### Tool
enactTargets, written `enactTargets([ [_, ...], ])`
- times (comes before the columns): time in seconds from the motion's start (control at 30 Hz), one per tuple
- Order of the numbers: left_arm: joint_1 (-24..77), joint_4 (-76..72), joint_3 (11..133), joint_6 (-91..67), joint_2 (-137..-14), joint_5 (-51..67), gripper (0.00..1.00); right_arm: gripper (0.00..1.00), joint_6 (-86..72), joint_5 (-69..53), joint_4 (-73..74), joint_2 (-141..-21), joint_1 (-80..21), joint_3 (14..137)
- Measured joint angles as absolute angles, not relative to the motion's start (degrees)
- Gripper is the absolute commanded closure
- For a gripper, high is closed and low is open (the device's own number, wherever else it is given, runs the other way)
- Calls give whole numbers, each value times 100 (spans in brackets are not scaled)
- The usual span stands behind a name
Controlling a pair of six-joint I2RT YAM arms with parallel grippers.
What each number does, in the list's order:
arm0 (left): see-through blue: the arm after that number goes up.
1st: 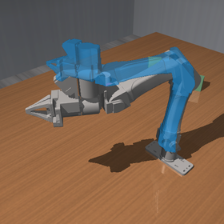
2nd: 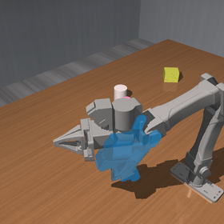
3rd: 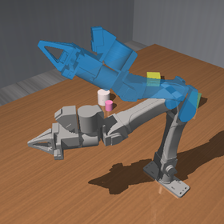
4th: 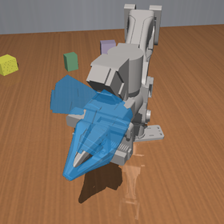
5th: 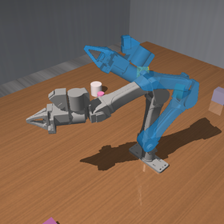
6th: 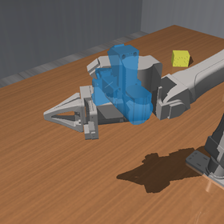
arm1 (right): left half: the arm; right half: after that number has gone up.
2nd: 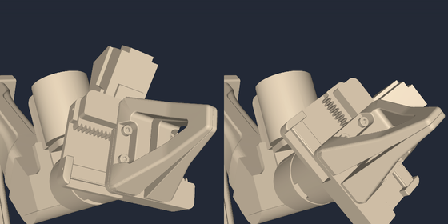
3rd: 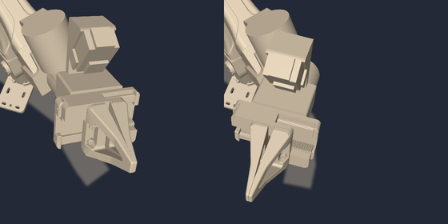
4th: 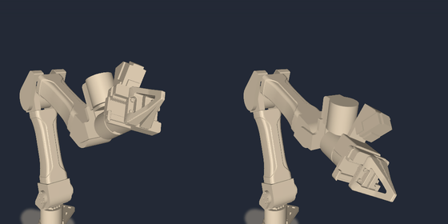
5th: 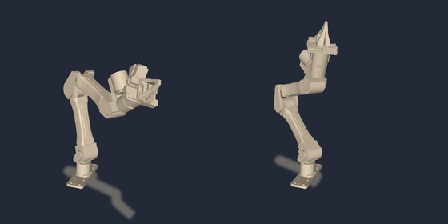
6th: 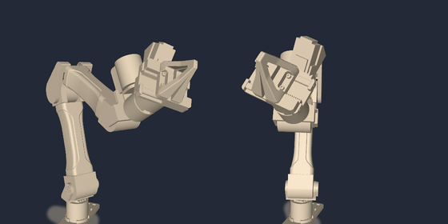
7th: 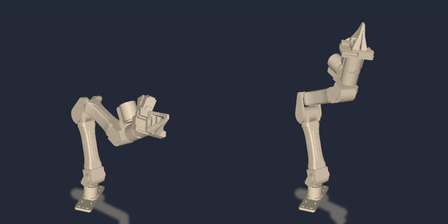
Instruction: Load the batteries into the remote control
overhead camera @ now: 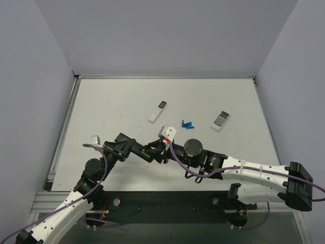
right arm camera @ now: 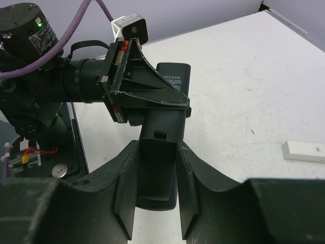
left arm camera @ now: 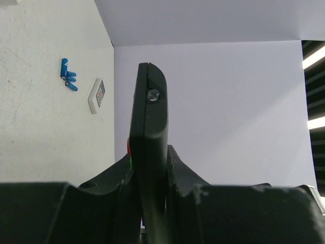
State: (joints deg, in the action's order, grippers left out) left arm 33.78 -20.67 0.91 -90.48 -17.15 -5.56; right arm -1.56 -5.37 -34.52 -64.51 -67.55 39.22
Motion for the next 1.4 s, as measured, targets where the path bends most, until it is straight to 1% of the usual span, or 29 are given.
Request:
enactTargets([
  [0.9, 3378, -2075, 91, -9089, -1730, -558, 100, 100, -161, -596, -3553, -6560, -6755, 3898],
  [1.23, 3378, -2027, 89, -9039, -1726, -550, 100, 100, -121, -628, -3669, -6792, -6755, 3898],
  [1.33, 3378, -2023, 89, -9028, -1723, -530, 100, 98, -121, -648, -3706, -6864, -6755, 3896],
  [1.4, 3378, -2008, 89, -9015, -1708, -523, 100, 94, -123, -648, -3732, -6893, -6755, 3887],
])
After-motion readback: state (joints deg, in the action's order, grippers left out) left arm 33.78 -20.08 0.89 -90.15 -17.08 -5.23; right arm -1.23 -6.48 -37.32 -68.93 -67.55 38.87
